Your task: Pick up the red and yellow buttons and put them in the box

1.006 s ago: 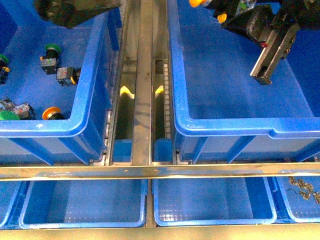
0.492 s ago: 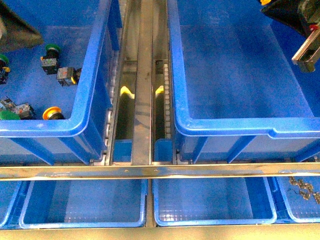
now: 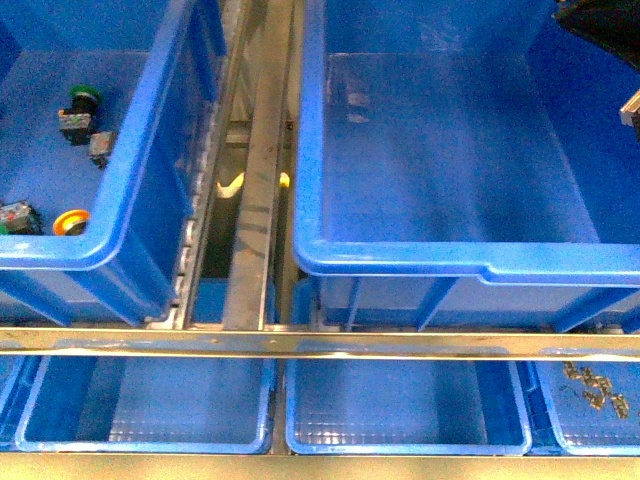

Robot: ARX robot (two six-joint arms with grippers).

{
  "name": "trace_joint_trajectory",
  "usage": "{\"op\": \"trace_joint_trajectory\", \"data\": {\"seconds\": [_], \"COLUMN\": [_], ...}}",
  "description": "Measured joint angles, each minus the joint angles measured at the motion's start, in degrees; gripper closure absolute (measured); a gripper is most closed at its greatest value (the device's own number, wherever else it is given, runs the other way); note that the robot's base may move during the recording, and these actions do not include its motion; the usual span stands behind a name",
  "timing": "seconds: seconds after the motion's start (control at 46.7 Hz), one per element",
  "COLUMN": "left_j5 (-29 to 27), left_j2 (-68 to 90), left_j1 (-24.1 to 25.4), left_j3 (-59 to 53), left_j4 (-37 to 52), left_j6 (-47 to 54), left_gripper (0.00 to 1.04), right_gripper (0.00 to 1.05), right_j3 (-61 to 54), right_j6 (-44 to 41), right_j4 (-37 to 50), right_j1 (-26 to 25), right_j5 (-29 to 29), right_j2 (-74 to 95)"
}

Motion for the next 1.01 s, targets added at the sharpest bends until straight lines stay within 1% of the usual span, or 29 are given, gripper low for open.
{"op": "trace_joint_trajectory", "data": {"seconds": [0.086, 0.107, 0.15, 0.171, 0.193, 0.278, 0.428, 0.514, 0.599, 1.006], "left_j5": [1.25, 1.33, 2.27, 4.81, 6.01, 6.73, 7.10, 7.15, 7.17, 7.37], "left_j2": [-3.26, -3.78, -6.08, -7.69, -8.59, -12.87, -18.40, -20.11, -21.97, -38.38], "left_j1": [0.90, 1.07, 2.14, 3.74, 4.74, 6.75, 6.95, 6.95, 6.95, 6.99], "left_j3": [-1.14, -1.27, -1.95, -2.54, -2.91, -4.61, -6.23, -7.98, -8.13, -8.17], "left_j4": [-2.05, -2.40, -3.89, -4.96, -5.46, -7.91, -12.31, -11.37, -12.50, -28.04], "left_j6": [0.33, 0.39, 0.44, 0.55, 0.63, 0.72, 0.81, 0.83, 0.87, 0.96], "left_gripper": [0.91, 0.93, 1.02, 1.02, 1.02, 1.02, 1.02, 1.02, 1.02, 1.02], "right_gripper": [0.72, 0.72, 0.72, 0.72, 0.72, 0.72, 0.72, 0.72, 0.72, 0.72], "right_j3": [-0.09, -0.11, -0.11, -0.11, -0.11, -0.28, -0.55, -0.83, -0.98, -2.49], "right_j6": [0.57, 0.76, 1.18, 1.38, 1.44, 2.14, 2.51, 2.64, 2.71, 3.91], "right_j4": [0.00, 0.00, 0.02, 0.02, 0.02, 0.02, 0.04, 0.11, 0.11, 1.66], "right_j1": [-0.24, -0.31, -0.35, -0.35, -0.35, -0.24, 0.39, 1.03, 1.42, 2.21], "right_j5": [0.63, 0.68, 0.85, 0.92, 1.03, 1.40, 2.08, 2.29, 2.69, 4.09], "right_j2": [-0.02, -0.02, -0.02, -0.02, -0.07, -0.26, -0.28, -0.28, -0.28, -0.48]}}
